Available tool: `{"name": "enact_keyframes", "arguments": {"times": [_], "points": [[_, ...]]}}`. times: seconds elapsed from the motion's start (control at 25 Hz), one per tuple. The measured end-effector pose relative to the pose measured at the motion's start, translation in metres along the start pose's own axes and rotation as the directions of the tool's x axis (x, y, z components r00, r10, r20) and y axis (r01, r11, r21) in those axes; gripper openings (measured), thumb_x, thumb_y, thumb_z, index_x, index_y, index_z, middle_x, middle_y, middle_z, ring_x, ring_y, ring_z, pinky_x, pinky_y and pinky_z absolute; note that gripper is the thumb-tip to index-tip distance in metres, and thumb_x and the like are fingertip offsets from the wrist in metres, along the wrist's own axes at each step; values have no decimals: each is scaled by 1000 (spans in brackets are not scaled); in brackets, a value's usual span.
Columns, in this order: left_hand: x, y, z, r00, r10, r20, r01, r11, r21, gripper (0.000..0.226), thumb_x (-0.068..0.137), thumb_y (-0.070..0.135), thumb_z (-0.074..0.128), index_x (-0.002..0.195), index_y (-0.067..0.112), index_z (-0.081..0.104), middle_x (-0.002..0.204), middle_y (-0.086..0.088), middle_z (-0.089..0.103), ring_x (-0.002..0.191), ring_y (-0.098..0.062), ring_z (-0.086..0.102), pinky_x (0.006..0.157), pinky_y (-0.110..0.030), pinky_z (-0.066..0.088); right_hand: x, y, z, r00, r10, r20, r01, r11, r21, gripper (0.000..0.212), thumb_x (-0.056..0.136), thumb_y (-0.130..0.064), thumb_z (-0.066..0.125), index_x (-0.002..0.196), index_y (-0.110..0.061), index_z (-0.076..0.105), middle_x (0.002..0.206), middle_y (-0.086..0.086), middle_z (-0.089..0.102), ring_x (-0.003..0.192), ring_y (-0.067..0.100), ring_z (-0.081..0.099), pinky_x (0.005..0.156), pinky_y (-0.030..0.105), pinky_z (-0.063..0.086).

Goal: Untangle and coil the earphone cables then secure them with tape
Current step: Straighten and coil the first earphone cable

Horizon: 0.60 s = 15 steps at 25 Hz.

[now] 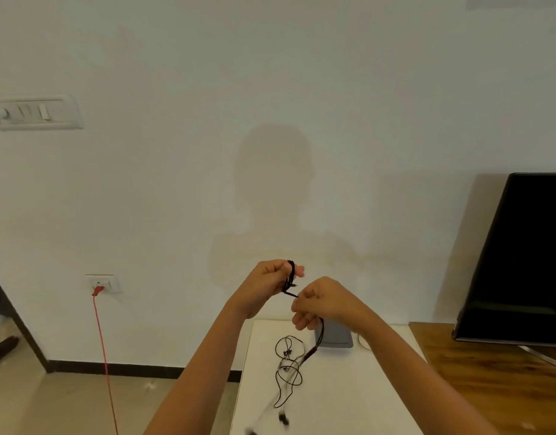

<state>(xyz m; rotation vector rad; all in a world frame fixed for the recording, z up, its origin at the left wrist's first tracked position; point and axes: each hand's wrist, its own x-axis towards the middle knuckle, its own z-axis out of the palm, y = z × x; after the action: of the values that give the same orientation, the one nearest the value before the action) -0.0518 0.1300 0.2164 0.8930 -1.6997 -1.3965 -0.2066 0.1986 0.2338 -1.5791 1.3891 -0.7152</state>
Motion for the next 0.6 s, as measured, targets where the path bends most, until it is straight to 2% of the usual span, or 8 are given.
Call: {"name": "enact_keyframes", "arguments": {"times": [0.08, 0.16, 0.2, 0.28, 0.4, 0.52, 0.6], "points": [[-2, -1, -1, 998, -2, 64, -4, 996, 93, 30, 101, 22, 45, 87, 18, 72, 84, 6, 68, 77, -17, 56, 84, -34, 46, 0, -15, -10, 1000, 17, -24, -21, 987, -162, 13, 84, -8, 57, 83, -1, 68, 74, 11, 74, 66, 18, 73, 57, 23, 56], [-3, -1, -3, 991, -25, 130, 7, 990, 138, 31, 100, 23, 48, 76, 20, 69, 72, 2, 58, 68, -15, 49, 80, -36, 40, 1, -27, -20, 998, -36, -53, 15, 941, -339, 11, 83, -11, 58, 79, -7, 67, 65, 3, 71, 54, 11, 68, 51, 19, 52], [-5, -1, -4, 987, -54, 153, 32, 989, 145, 30, 100, 23, 49, 79, 19, 69, 77, 1, 64, 73, -15, 57, 83, -33, 43, 3, -31, -27, 992, -94, -78, 53, 905, -423, 10, 82, -15, 60, 79, -10, 69, 62, -2, 69, 52, 8, 64, 51, 18, 49], [-9, 2, -4, 976, -113, 187, 90, 988, 127, 27, 101, 19, 45, 94, 14, 71, 99, -2, 73, 99, -16, 67, 93, -29, 48, 12, -32, -42, 967, -230, -110, 146, 853, -501, 9, 82, -21, 65, 81, -15, 72, 63, -6, 66, 56, 4, 61, 56, 17, 47], [-14, 11, -2, 964, -117, 240, 141, 987, -83, 32, 102, 13, 38, 94, 7, 68, 105, -13, 72, 112, -27, 64, 99, -35, 50, 31, -15, -57, 942, -314, -121, 253, 897, -361, 9, 84, -25, 67, 81, -18, 73, 71, -7, 69, 63, 1, 62, 64, 17, 49], [-14, 21, 1, 960, -35, 276, 131, 934, -334, 38, 102, 10, 33, 84, 7, 66, 105, -21, 70, 108, -35, 64, 97, -44, 50, 47, 16, -50, 938, -323, -128, 313, 945, -95, 17, 90, -16, 60, 78, -10, 70, 65, 0, 62, 58, 3, 53, 60, 20, 45], [-12, 25, 4, 970, 18, 241, 96, 886, -454, 39, 101, 8, 32, 79, 6, 64, 108, -23, 68, 104, -35, 66, 94, -44, 53, 52, 36, -31, 939, -325, -115, 335, 939, 79, 23, 95, -7, 50, 78, -5, 65, 61, 3, 53, 54, 6, 47, 59, 21, 40]]}}
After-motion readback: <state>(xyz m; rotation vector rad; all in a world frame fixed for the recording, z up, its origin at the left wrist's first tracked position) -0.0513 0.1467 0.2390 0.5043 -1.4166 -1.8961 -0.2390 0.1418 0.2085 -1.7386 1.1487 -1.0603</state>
